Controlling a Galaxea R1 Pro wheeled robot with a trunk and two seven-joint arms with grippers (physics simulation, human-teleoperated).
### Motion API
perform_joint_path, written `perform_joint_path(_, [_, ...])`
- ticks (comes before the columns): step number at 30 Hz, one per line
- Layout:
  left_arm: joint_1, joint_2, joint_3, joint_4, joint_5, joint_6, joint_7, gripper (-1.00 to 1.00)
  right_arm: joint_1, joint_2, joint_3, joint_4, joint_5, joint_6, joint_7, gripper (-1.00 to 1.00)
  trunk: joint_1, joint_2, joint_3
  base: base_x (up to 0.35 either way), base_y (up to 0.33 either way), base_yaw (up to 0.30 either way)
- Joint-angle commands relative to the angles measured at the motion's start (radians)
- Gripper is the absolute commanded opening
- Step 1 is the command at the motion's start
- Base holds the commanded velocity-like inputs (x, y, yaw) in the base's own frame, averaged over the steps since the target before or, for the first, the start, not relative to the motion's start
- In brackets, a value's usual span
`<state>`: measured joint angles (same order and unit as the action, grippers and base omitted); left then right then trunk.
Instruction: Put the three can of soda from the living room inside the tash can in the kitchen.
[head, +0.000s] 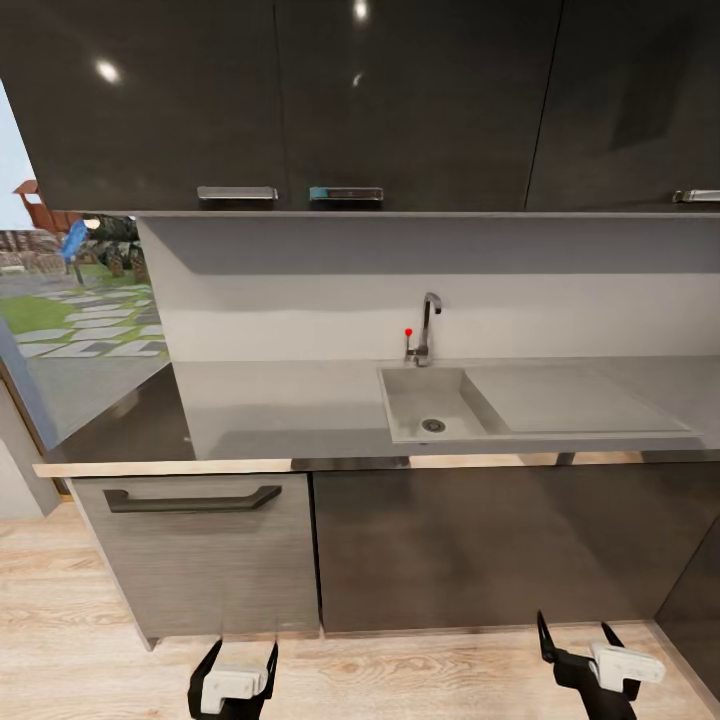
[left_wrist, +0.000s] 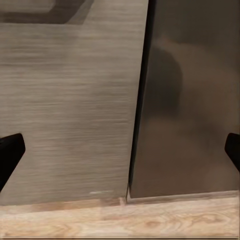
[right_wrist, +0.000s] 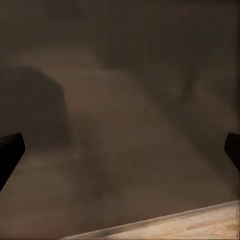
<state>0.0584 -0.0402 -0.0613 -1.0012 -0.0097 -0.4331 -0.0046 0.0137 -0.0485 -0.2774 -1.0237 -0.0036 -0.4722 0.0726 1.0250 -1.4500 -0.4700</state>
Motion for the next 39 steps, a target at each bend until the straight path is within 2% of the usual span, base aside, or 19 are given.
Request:
perform_joint_path(1, [0.0,0.0,0.0,0.004,0.0,0.0,0.0,1.0,0.0,0.0,-0.002,0.001,0.0,0.0,0.001,1.0,0.0,0.0,0.0,0.0,0.0,0.0])
perform_joint_path(21, [0.0,-0.001,-0.001,0.037,-0.005,0.001,0.008,1.0,0.0,0.012,-0.009,0.013,-0.002,0.001,-0.003,1.0,0.0,0.0,0.0,0.0,0.0,0.009])
perform_joint_path(39, [0.0,-0.001,-0.002,0.038,-0.007,0.001,0.008,1.0,0.0,0.015,-0.008,0.028,-0.002,0.001,-0.012,1.0,0.0,0.0,0.0,0.0,0.0,0.212])
